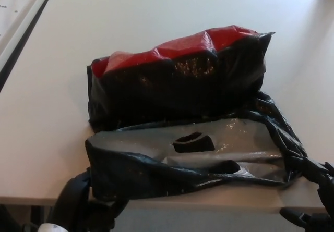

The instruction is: A plastic bag is kept infront of the robot in the middle of the desk and the robot uses both its hands to grab it from the top and lifts it up and then releases it.

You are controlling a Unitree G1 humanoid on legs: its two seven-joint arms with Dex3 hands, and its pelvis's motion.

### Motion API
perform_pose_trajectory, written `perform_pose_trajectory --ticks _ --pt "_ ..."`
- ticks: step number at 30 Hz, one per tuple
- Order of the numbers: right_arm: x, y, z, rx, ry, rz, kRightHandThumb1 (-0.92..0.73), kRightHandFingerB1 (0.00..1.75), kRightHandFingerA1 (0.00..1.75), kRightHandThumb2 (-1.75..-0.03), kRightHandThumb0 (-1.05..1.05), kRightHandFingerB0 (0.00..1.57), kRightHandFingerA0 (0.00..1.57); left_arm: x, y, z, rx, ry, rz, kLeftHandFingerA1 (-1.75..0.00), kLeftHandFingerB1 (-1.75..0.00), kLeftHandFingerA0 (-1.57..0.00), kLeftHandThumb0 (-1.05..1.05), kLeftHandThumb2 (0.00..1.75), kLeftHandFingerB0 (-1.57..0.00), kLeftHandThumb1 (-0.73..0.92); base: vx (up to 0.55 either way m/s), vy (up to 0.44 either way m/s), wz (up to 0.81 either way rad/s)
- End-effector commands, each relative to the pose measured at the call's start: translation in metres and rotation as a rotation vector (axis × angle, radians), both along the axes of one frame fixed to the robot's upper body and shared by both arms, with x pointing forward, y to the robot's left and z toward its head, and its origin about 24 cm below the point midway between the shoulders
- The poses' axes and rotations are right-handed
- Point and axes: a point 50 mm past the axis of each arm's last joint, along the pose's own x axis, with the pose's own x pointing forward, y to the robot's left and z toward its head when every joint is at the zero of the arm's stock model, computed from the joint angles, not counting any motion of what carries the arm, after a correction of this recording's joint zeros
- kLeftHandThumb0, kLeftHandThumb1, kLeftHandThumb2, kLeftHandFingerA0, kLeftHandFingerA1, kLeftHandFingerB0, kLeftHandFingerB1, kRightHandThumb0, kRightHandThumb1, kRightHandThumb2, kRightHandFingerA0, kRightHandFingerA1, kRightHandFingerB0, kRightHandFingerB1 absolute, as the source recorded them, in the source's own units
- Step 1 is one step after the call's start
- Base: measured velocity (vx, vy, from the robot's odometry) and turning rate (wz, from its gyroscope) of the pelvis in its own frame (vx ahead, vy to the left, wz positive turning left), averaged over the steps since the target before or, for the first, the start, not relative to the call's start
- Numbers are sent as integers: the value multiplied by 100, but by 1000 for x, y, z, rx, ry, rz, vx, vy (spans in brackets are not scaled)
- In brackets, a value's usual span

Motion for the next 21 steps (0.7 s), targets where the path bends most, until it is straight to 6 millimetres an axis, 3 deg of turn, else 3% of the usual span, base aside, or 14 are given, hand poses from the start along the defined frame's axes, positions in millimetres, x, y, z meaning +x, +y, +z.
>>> perform_pose_trajectory --ticks 1,2,3,4,15,17,18,19,21 --pt "-20 6 -35 17 201 -47 -67 37 61 -61 -45 51 74 -8 -13 -3 25 25 -69 -136 -119 -92 -51 83 -64 56 0 0 0" --pt "-18 10 -34 30 200 -42 -56 51 68 -88 -49 44 70 -9 -16 -3 24 29 -79 -137 -119 -95 -49 84 -64 57 0 0 0" --pt "-16 11 -34 37 198 -39 -56 51 68 -88 -49 44 70 -10 -18 -4 21 33 -84 -137 -119 -95 -49 84 -64 57 0 0 0" --pt "-13 13 -33 41 195 -38 -68 36 59 -61 -45 50 73 -10 -18 -4 21 32 -88 -137 -119 -95 -50 84 -64 56 0 0 0" --pt "15 40 -17 93 146 20 -69 36 58 -62 -44 50 72 -11 -19 -4 23 38 -90 -137 -119 -94 -50 84 -64 56 2 -3 -3" --pt "20 46 -14 111 155 31 -68 38 65 -61 -43 58 72 -12 -18 -3 27 41 -91 -136 -119 -94 -50 84 -64 57 7 -14 -11" --pt "24 49 -12 110 154 32 -65 45 84 -60 -41 72 78 -12 -19 -4 36 40 -92 -136 -119 -93 -50 84 -64 56 1 -13 -13" --pt "25 50 -11 109 153 32 -64 47 98 -60 -41 75 78 -12 -20 -4 36 41 -94 -136 -119 -93 -50 84 -64 56 -2 -6 -14" --pt "29 54 -7 109 141 42 -64 51 104 -60 -39 76 80 -13 -21 -5 29 44 -101 -137 -119 -94 -49 83 -64 56 -9 -8 -17"
